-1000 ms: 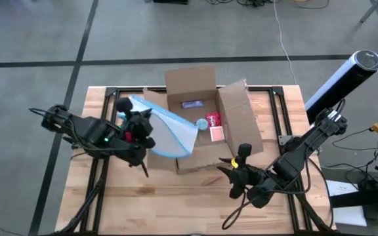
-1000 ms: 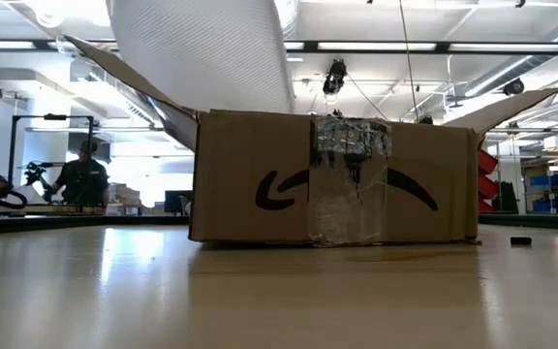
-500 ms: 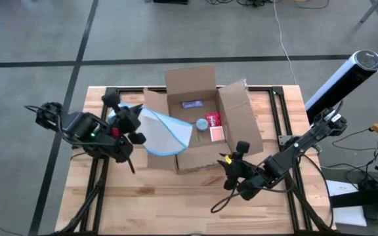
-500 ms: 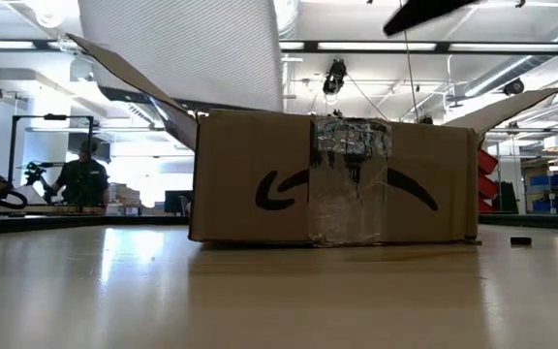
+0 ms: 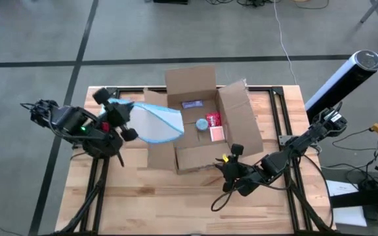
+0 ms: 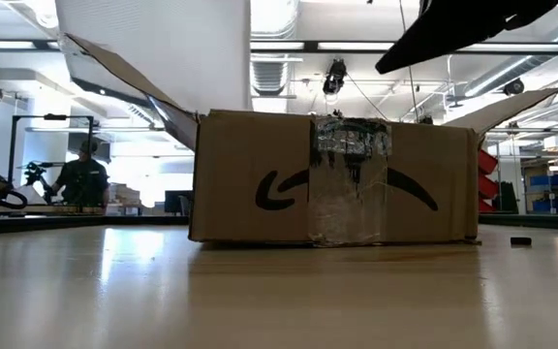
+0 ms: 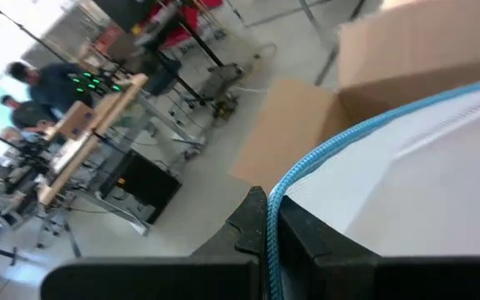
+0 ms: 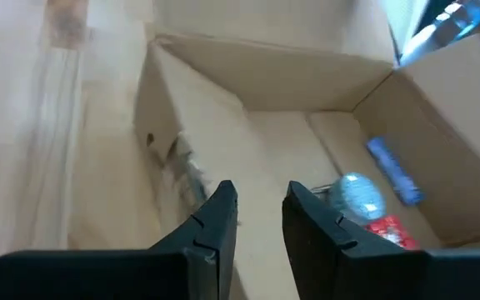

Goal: Unpack boxes
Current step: Open the transparent blue transparent zip bag

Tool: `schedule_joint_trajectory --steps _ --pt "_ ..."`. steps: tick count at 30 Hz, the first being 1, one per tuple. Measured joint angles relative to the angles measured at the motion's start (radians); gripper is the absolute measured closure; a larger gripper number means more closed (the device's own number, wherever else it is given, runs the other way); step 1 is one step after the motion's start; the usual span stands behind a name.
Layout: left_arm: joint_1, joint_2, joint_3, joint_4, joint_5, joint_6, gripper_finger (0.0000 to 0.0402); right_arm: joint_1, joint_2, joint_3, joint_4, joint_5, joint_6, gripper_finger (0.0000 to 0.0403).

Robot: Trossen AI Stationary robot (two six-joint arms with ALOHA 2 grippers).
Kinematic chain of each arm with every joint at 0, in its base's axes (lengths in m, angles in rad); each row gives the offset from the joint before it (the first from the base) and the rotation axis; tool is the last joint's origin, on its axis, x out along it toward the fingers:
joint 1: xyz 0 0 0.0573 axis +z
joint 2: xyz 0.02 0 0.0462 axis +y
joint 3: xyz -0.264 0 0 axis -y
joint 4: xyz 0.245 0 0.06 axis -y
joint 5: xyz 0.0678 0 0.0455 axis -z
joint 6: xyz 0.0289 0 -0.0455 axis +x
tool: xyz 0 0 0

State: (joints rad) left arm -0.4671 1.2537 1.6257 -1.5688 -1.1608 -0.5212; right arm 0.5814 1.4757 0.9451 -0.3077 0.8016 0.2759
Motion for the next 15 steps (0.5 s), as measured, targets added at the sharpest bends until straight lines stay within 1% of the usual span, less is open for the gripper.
schedule_joint_trajectory --steps 4,8,12,15 --pt "-0.004 0.046 -0.05 0.026 0.05 -0.02 0.0401 0.0 0.0 0.007 -0.009 -0.121 0.001 0.0335" --pt "-0.02 0.111 -0.058 0.102 0.054 0.008 0.0401 0.02 -0.018 0.049 -0.049 -0.129 -0.005 0.034" --pt "-0.037 0.155 -0.057 0.292 0.06 0.172 0.0401 0.04 -0.05 0.094 -0.147 -0.129 -0.023 0.0346" --pt "-0.045 0.171 -0.057 0.462 0.087 0.32 0.0401 0.042 -0.071 0.129 -0.291 -0.123 0.033 0.0353"
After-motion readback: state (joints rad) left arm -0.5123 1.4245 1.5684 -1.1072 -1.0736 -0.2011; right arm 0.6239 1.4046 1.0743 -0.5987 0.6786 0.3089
